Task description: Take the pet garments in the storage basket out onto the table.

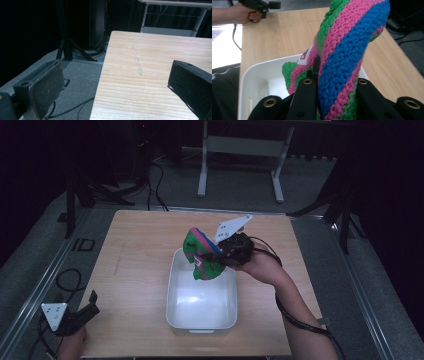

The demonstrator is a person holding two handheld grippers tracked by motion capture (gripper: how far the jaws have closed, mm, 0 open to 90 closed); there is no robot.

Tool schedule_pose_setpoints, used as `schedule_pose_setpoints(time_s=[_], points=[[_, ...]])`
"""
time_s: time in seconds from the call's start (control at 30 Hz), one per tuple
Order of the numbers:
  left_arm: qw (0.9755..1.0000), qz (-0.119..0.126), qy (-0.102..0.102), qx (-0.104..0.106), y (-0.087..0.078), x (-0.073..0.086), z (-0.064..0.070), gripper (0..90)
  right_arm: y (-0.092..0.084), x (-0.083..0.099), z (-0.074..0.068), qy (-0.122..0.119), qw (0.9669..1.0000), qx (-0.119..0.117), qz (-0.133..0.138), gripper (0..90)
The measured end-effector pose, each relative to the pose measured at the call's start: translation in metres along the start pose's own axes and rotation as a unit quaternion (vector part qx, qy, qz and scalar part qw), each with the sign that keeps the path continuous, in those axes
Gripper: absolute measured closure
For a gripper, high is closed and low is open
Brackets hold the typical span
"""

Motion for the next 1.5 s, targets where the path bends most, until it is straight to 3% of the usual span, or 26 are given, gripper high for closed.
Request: schedule_pose_setpoints(time_s=[0.2, 0.57, 1.07, 1.27, 1.5], points=[[1.0000, 0.000, -0.001, 0.000, 0.000, 0.000, 0.000, 1.0, -0.016, 0.007, 0.008, 0.014, 0.9995, 0.028, 0.007, 80.1], [1.0000, -0.001, 0.001, 0.000, 0.000, 0.000, 0.000, 1.0, -0.053, 0.037, 0.024, 0.049, 0.9959, 0.076, 0.009, 80.1], [1.0000, -0.003, 0.004, 0.001, 0.000, 0.000, 0.000, 1.0, -0.098, 0.095, 0.038, 0.107, 0.9855, 0.132, -0.002, 80.0], [1.0000, -0.003, 0.005, 0.000, 0.000, 0.000, 0.000, 1.0, -0.105, 0.113, 0.039, 0.126, 0.9810, 0.148, 0.001, 80.0], [1.0000, -0.002, 0.005, 0.000, 0.000, 0.000, 0.000, 1.0, -0.088, 0.138, 0.040, 0.148, 0.9773, 0.151, -0.013, 80.0]])
Point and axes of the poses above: each handheld gripper's, and its own axes: y roughly forward along the jaws, x roughly out of its underside, z roughly to its right, the point moved 2 cm from there along y, roughly forward along the jaws, and after that the axes turned 11 degrees about -y, right-handed, at the moved point
